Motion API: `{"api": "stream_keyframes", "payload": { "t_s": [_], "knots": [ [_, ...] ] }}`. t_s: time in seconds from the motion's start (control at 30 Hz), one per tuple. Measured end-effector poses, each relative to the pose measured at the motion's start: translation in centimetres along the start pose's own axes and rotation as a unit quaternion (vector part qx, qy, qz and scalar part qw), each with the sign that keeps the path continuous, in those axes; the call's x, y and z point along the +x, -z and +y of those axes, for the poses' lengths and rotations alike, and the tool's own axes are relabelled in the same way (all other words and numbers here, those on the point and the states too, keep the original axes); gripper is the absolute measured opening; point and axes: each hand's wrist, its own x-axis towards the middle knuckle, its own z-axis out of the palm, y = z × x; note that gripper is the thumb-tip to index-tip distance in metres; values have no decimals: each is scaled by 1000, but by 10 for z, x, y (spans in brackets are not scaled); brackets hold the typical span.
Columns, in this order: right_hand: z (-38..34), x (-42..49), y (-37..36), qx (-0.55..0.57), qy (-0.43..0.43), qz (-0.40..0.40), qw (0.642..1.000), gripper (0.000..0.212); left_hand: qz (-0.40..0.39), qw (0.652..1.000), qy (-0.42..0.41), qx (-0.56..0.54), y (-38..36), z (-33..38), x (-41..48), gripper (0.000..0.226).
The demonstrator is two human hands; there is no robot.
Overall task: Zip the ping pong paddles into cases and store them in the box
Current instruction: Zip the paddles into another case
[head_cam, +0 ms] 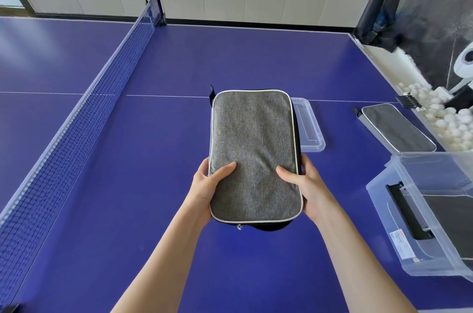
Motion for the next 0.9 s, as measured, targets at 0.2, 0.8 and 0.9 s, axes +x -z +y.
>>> {"api": "stream_keyframes", "payload": {
  "t_s": [0.2,0.8,0.9],
  "knots": [
    [-2,-2,2,5,-3,-3,1000,46,-4,1000,-9,18,-1,7,1,38],
    [-13,0,3,-80,2,-18,997,41,52,998,-9,-23,-2,11,9,39],
    [-1,-5,6,-13,21,70,997,45,80,995,-4,-60,2,11,11,41]
  ]
}}
